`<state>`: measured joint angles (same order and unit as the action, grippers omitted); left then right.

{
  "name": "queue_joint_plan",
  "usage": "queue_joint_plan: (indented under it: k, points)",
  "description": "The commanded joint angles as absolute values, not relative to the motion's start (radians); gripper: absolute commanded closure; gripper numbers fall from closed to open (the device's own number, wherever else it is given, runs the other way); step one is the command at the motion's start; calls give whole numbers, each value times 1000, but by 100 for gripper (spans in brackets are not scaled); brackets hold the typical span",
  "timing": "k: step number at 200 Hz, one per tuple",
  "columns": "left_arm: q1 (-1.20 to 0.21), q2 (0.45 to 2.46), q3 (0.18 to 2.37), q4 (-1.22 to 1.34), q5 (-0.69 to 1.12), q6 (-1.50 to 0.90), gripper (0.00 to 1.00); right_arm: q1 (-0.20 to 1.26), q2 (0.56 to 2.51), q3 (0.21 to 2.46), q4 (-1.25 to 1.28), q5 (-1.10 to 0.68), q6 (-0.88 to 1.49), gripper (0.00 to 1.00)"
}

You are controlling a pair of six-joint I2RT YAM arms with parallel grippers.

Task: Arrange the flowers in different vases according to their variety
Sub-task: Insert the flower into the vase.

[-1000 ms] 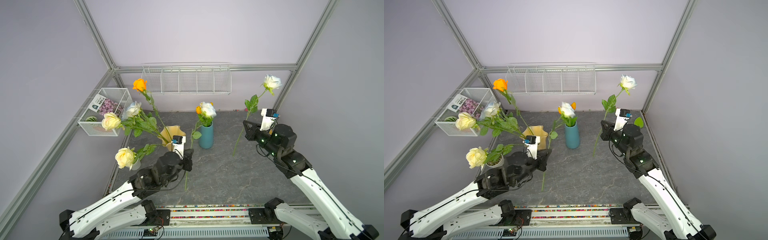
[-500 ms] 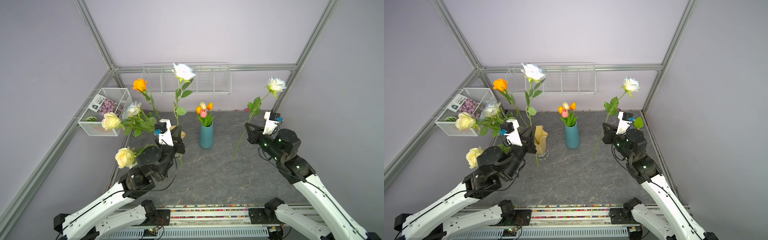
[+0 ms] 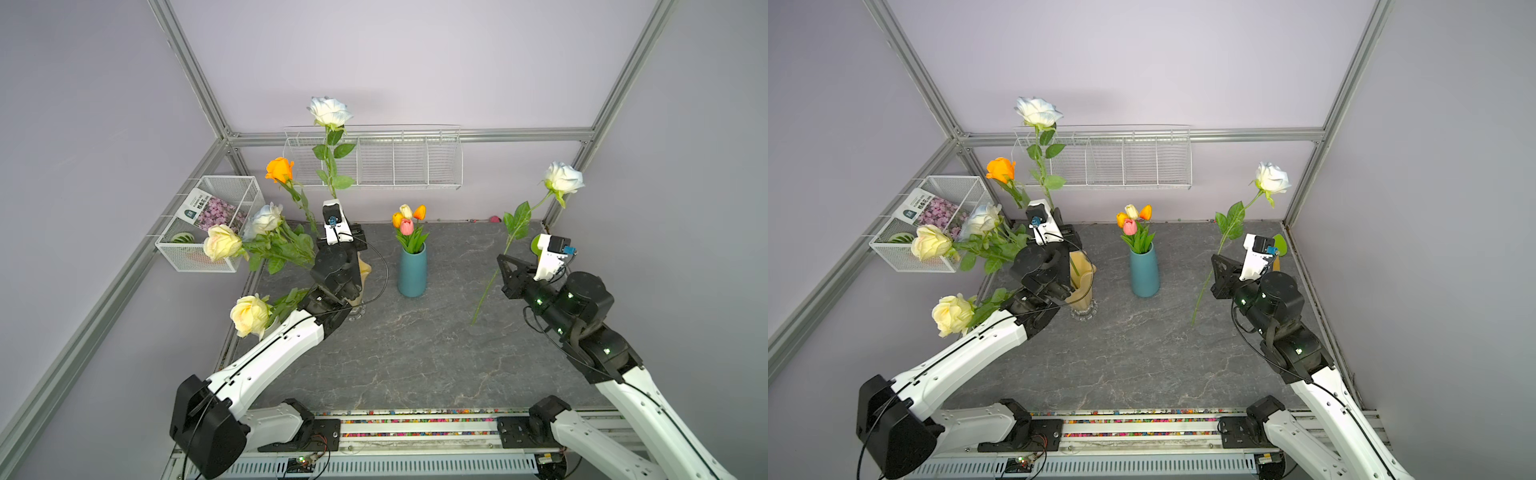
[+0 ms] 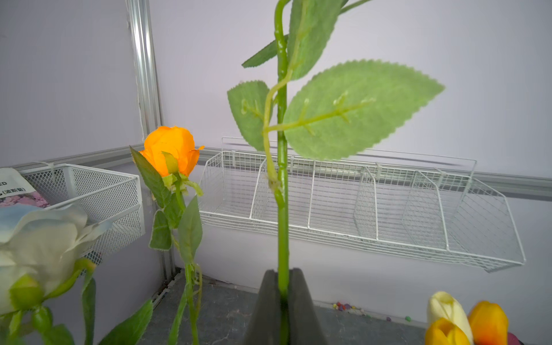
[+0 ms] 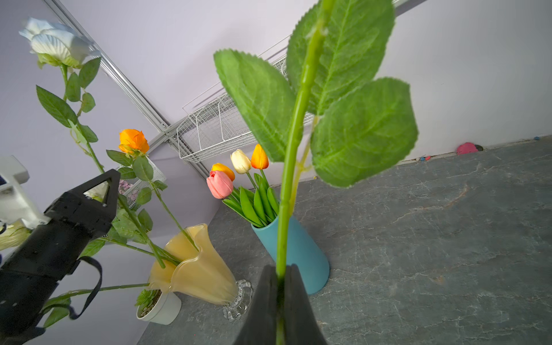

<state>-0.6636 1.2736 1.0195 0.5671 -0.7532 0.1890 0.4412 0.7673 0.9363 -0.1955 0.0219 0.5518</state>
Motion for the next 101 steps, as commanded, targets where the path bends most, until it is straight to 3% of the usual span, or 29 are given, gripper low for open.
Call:
queue_joint_plan:
  k: [1,44,97,101]
  points:
    - [-638,1350,972,826,-753,318,100,449,758,913,-198,34,525,100]
    - [-603,1424,896,945,-780,304,100,449,758,881,-172,51,516,100]
    - [-603,1393,853,841,-816,168,100,449,782,871,-141,45,514,100]
    - [-603,1385,855,815,-815,157,95,449,784,871,-141,45,513,100]
